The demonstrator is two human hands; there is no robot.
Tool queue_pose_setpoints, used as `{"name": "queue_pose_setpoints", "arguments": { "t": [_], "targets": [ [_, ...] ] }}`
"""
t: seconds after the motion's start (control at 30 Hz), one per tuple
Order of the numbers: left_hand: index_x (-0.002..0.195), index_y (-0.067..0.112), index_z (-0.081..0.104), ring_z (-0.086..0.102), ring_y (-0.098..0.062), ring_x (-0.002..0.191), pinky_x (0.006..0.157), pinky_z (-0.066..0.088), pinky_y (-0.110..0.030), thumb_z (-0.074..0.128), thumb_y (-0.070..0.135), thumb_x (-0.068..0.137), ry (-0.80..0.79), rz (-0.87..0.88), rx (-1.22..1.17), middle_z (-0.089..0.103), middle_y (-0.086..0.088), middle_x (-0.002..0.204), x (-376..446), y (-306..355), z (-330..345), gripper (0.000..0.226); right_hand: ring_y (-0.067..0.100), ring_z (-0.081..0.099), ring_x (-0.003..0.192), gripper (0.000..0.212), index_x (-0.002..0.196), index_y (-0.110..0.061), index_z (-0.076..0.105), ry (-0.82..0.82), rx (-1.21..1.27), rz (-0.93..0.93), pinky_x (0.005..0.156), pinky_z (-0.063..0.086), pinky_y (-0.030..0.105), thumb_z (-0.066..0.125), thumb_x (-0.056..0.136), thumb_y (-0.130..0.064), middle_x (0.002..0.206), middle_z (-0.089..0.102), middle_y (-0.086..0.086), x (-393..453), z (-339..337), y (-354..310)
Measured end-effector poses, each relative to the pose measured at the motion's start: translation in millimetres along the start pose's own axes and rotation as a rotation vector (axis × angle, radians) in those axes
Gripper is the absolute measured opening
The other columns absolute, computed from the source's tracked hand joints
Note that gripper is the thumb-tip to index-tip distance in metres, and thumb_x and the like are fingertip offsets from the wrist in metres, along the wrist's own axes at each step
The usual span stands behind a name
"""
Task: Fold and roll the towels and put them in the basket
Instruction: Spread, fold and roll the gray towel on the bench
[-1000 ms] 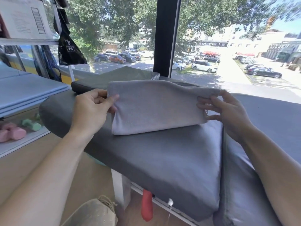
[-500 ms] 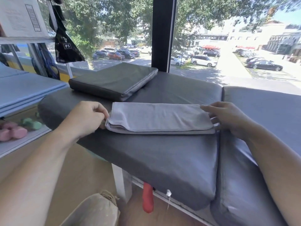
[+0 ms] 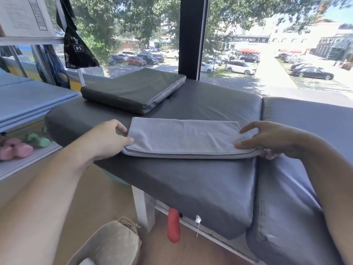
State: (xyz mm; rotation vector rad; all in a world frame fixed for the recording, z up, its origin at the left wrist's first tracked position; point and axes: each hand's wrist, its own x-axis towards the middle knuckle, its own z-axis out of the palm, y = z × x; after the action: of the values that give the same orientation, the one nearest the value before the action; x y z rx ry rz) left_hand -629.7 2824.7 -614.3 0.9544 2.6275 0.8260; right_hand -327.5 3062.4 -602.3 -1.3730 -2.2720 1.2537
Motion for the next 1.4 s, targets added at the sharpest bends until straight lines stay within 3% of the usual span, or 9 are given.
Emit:
{"name": "queue_pose_setpoints", "arguments": {
  "t": [0.17, 0.3, 0.43, 0.57, 0.73, 0.87, 1.03, 1.23, 1.4],
  "targets": [
    [0.078, 0.024, 0.069, 0.063, -0.017, 0.083, 0.082, 0.053, -0.038, 0.071, 0.068, 0.077, 0.08, 0.008, 0.086, 0.069, 0.006, 0.084, -5.6, 4.2, -1.8, 0.044, 0.025, 0.049, 0.057, 0.062, 0.098, 0.005, 0.069, 0.032, -0.155, 0.016, 0.05, 0.037, 0.027, 0.087, 0.069, -0.047, 0.056, 0.054, 0.006, -0.8, -8.2, 1.2],
    [0.076, 0.024, 0.067, 0.064, -0.018, 0.081, 0.081, 0.055, -0.039, 0.078, 0.062, 0.072, 0.104, 0.031, 0.083, 0.07, 0.005, 0.082, -5.1, 0.3, 2.0, 0.039, 0.026, 0.054, 0.057, 0.06, 0.094, 0.008, 0.068, -0.01, -0.193, 0.039, 0.05, 0.039, 0.027, 0.086, 0.072, -0.045, 0.059, 0.059, 0.01, -3.5, -7.4, 1.0],
    [0.086, 0.032, 0.064, 0.059, -0.006, 0.083, 0.072, 0.048, -0.033, 0.084, 0.051, 0.072, 0.165, 0.259, 0.011, 0.065, 0.012, 0.093, -17.4, 12.2, -1.4, 0.032, 0.017, 0.056, 0.058, 0.04, 0.086, -0.012, 0.073, 0.082, -0.293, -0.196, 0.05, 0.046, 0.028, 0.092, 0.065, -0.04, 0.07, 0.064, 0.006, -4.0, -10.2, -0.7],
    [0.1, 0.045, 0.07, 0.056, 0.006, 0.111, 0.096, 0.043, -0.023, 0.081, 0.052, 0.072, 0.048, 0.587, 0.001, 0.063, 0.03, 0.119, -35.5, 25.0, 3.9, 0.031, -0.005, 0.063, 0.075, 0.029, 0.088, -0.037, 0.075, -0.008, -0.41, -0.455, 0.062, 0.041, 0.009, 0.092, 0.065, -0.039, 0.082, 0.071, -0.021, -18.2, -6.2, -9.9],
    [0.118, 0.04, 0.072, 0.046, 0.019, 0.126, 0.109, 0.031, -0.008, 0.081, 0.042, 0.079, -0.094, 0.682, 0.043, 0.059, 0.034, 0.13, -26.7, 12.8, 27.0, 0.04, -0.019, 0.059, 0.069, 0.029, 0.101, -0.041, 0.073, -0.06, -0.572, -0.478, 0.064, 0.039, 0.008, 0.084, 0.079, -0.026, 0.102, 0.067, -0.014, -21.5, -1.9, -8.5],
    [0.123, 0.028, 0.073, 0.044, 0.023, 0.125, 0.102, 0.024, 0.005, 0.075, 0.028, 0.089, -0.116, 0.665, -0.055, 0.063, 0.026, 0.13, -18.7, 2.9, 27.4, 0.034, -0.024, 0.057, 0.073, 0.024, 0.102, -0.037, 0.075, -0.015, -0.576, -0.501, 0.064, 0.039, 0.001, 0.077, 0.086, -0.02, 0.092, 0.068, -0.025, -20.2, -1.9, -7.3],
    [0.114, 0.031, 0.076, 0.052, 0.02, 0.118, 0.104, 0.033, -0.003, 0.07, 0.022, 0.094, -0.023, 0.668, -0.067, 0.068, 0.026, 0.12, -15.9, -1.7, 26.7, 0.023, -0.02, 0.058, 0.082, 0.018, 0.097, -0.043, 0.078, -0.006, -0.508, -0.465, 0.073, 0.043, 0.014, 0.08, 0.08, -0.048, 0.088, 0.073, -0.024, -17.2, -3.0, -6.5],
    [0.09, 0.032, 0.078, 0.067, 0.006, 0.086, 0.077, 0.045, -0.01, 0.071, 0.028, 0.093, 0.189, 0.675, -0.125, 0.075, 0.021, 0.087, -18.6, -2.4, 26.9, 0.008, -0.007, 0.065, 0.084, 0.04, 0.096, -0.044, 0.075, 0.047, -0.483, -0.479, 0.077, 0.048, 0.019, 0.083, 0.062, -0.063, 0.086, 0.072, -0.026, -17.3, 11.1, -9.9],
    [0.085, 0.035, 0.072, 0.065, -0.001, 0.079, 0.072, 0.044, -0.015, 0.071, 0.027, 0.093, 0.173, 0.661, -0.125, 0.073, 0.013, 0.08, -15.5, -3.7, 26.7, 0.011, -0.007, 0.065, 0.088, 0.026, 0.098, -0.042, 0.072, 0.096, -0.569, -0.548, 0.086, 0.053, 0.027, 0.073, 0.077, -0.027, 0.089, 0.07, -0.026, -20.3, 19.2, -14.3]
  ]
}}
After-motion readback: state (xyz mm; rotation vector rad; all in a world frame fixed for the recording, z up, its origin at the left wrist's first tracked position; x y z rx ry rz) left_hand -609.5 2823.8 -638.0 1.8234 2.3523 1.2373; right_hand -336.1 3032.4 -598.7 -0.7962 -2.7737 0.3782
